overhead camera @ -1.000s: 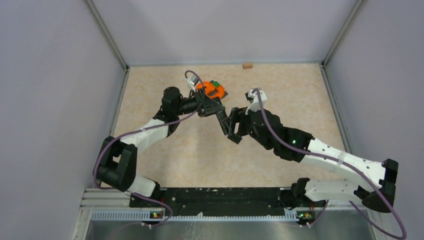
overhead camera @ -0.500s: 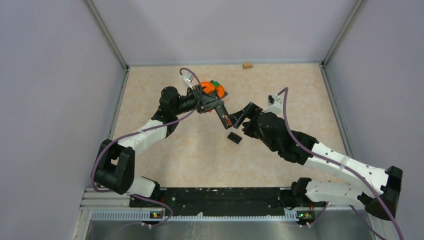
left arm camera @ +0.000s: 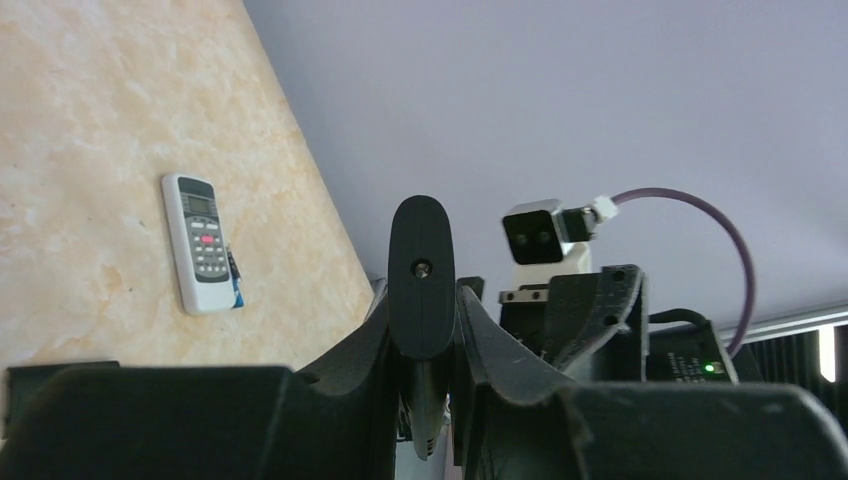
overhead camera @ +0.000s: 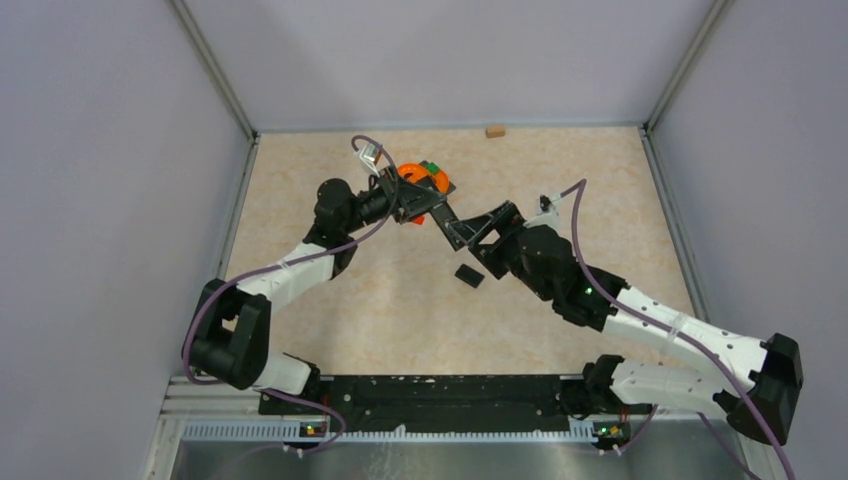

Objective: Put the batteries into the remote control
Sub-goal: Load the battery into the remote control.

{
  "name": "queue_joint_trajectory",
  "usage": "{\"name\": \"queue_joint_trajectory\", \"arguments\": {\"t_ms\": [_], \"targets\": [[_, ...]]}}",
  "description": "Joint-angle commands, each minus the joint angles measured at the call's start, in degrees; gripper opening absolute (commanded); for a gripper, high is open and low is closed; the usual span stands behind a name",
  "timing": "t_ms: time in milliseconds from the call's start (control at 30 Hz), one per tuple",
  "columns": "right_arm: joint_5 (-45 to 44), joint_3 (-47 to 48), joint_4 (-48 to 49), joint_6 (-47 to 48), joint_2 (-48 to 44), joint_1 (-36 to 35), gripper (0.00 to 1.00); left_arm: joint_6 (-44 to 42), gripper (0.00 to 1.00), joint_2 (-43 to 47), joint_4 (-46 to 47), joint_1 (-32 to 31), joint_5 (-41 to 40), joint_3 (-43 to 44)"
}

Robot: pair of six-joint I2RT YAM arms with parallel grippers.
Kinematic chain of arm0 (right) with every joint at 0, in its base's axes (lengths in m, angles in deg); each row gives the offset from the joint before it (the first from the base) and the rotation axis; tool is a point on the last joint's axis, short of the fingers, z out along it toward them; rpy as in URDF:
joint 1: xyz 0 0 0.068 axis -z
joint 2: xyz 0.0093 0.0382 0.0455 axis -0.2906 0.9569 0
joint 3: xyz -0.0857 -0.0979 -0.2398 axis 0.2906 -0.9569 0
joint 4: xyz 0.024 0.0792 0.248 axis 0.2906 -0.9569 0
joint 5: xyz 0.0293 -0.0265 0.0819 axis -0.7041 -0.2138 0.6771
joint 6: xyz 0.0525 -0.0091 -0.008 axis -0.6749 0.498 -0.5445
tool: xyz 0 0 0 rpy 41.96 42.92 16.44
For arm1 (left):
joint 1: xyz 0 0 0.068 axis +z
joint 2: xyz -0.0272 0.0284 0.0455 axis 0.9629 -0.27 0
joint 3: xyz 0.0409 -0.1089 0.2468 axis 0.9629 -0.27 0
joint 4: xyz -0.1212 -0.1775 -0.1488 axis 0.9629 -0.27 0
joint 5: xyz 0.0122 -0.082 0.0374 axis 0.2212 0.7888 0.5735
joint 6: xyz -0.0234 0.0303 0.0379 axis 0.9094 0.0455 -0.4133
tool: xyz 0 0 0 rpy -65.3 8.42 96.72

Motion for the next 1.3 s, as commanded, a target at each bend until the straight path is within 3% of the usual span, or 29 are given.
{"name": "queue_joint_trajectory", "arguments": {"t_ms": [0,233,467,667,900,1267], "targets": [[4.2,-1.6,8.2,-4.0,0.9,1.5,0.82,4.4,0.00,0.9,9.0,0.2,0.1,-0.4],[4.6,-2.5,14.7,-4.3,1.7,2.0,0.82,4.6,0.00,1.3,9.1,0.2,0.5,-0.8],[6.8,-1.3,13.9,-4.4,3.5,2.8,0.81,4.6,0.00,1.8,8.9,0.2,0.6,-0.9],[8.9,-1.4,14.5,-4.8,4.7,3.6,0.65,4.0,0.00,2.1,8.6,0.1,1.0,-1.0],[9.7,-2.9,16.4,-5.1,4.2,4.1,0.57,3.3,0.00,3.2,9.3,0.1,1.4,-1.4],[11.3,-5.0,17.8,-5.6,3.6,4.6,0.38,3.8,0.00,3.4,10.1,0.1,1.3,-1.1]]}}
